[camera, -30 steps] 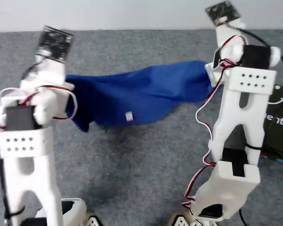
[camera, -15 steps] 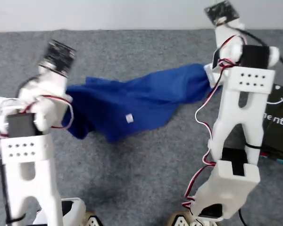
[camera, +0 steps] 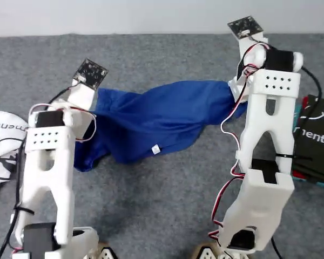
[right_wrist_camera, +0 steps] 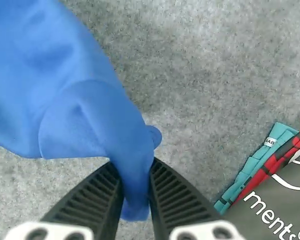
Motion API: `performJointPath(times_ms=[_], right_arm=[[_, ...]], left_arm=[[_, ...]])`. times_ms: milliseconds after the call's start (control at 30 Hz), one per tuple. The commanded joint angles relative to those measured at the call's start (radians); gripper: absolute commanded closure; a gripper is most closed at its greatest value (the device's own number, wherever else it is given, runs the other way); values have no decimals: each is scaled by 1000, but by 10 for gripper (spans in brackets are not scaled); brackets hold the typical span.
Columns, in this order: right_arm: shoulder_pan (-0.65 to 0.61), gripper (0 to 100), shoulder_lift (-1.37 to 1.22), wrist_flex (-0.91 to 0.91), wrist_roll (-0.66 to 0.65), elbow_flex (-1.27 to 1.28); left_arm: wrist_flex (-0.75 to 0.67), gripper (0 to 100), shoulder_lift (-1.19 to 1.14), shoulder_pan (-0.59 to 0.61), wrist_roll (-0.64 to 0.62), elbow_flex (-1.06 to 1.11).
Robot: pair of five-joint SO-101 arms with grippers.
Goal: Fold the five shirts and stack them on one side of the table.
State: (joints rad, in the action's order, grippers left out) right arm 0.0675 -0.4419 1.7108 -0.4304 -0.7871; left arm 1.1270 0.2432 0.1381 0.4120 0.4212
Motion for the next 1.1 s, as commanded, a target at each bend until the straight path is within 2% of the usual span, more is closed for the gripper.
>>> performJointPath(times_ms=[0, 167, 367, 500, 633, 900, 1067], right_arm=[[-2, 989, 4, -13, 6, -2], [-2, 989, 1, -16, 11, 3], [-2, 989, -42, -7, 14, 3], [-5, 989, -51, -7, 52, 3], [-8, 989, -51, -7, 55, 3], [-4, 989, -48, -5, 55, 3], [-2, 989, -47, -5, 55, 3]], left_arm=[[158, 796, 5, -11, -9, -168], [347, 794, 5, -60, -15, -343], [523, 794, -9, -241, 3, -352], [473, 795, -52, -313, -2, -248], [358, 817, -152, -321, -2, -151], [232, 827, -341, -321, -2, -145], [212, 827, -408, -321, -2, -145]])
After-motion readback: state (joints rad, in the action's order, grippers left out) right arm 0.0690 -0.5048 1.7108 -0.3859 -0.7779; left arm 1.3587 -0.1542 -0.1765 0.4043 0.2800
